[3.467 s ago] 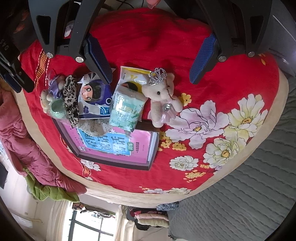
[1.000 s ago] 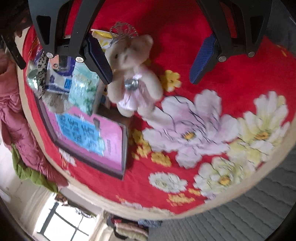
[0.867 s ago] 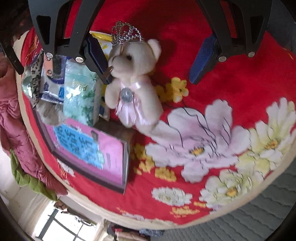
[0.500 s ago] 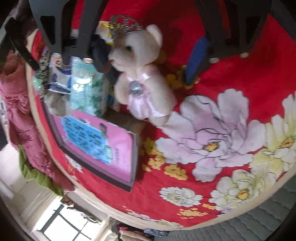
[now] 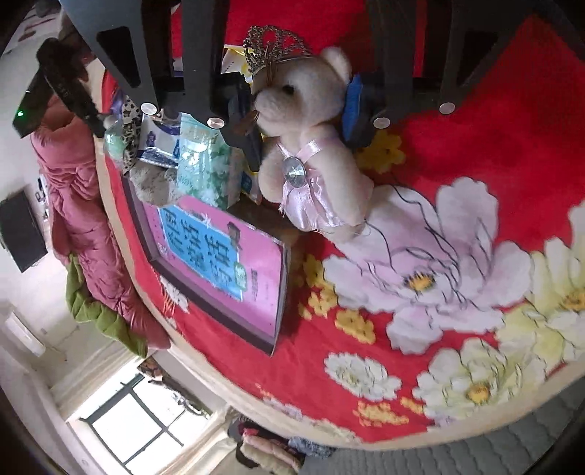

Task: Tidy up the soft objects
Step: 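Close the left tool on the white bunny plush while the right tool grasps the cream bear plush, then lift the bunny with the left tool while the right tool lifts the bear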

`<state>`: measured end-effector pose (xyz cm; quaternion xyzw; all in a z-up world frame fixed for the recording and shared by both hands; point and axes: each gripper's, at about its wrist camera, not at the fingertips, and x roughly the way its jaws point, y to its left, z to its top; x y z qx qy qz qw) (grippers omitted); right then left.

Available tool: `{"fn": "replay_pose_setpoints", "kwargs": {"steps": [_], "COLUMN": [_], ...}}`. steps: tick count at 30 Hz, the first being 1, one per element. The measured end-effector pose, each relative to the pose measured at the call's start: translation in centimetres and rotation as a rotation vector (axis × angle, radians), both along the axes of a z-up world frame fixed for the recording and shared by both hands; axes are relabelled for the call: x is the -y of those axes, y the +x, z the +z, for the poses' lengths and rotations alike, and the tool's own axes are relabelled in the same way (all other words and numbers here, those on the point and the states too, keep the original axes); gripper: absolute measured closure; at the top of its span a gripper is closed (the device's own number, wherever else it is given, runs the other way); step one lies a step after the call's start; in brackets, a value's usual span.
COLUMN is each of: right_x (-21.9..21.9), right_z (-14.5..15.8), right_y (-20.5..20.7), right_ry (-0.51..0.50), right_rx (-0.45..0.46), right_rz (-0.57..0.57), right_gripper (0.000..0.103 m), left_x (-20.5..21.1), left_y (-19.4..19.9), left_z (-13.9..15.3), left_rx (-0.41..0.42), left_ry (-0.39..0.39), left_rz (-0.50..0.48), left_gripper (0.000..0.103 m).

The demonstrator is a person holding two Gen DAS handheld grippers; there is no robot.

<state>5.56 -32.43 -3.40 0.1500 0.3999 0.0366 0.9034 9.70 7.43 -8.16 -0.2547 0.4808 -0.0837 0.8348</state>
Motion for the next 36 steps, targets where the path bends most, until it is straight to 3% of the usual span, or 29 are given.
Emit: {"fn": "replay_pose_setpoints", "kwargs": {"steps": [8, 16, 21, 28, 36], "right_x": [0.4, 0.2, -1.0, -2.4, -4.2], "right_z": [3.4, 5.5, 6.3, 6.2, 4.4], "right_y": [-1.1, -0.7, 1.1, 4.0, 7.7], "right_ry": [-0.057, 0.017, -0.017, -0.073, -0.203], "right_rx": [0.127, 0.223, 0.282, 0.306, 0.231], "right_rz": [-0.015, 0.04, 0.079, 0.122, 0.181], "right_gripper": [0.06, 0.06, 0.06, 0.06, 0.059], "left_x": [0.3, 1.8, 3.1, 5.6, 8.0], "left_y": [-1.9, -2.9, -1.9, 1.0, 5.6], "left_z": [3.7, 7.5, 8.7, 9.0, 7.4], "left_rx": [0.111, 0.205, 0.237, 0.248, 0.212], "left_ry": [0.064, 0.116, 0.147, 0.19, 0.281], "left_rz": [0.0, -0.021, -0.032, -0.055, -0.087], "left_gripper": [0.063, 0.063, 0.063, 0.063, 0.063]}}
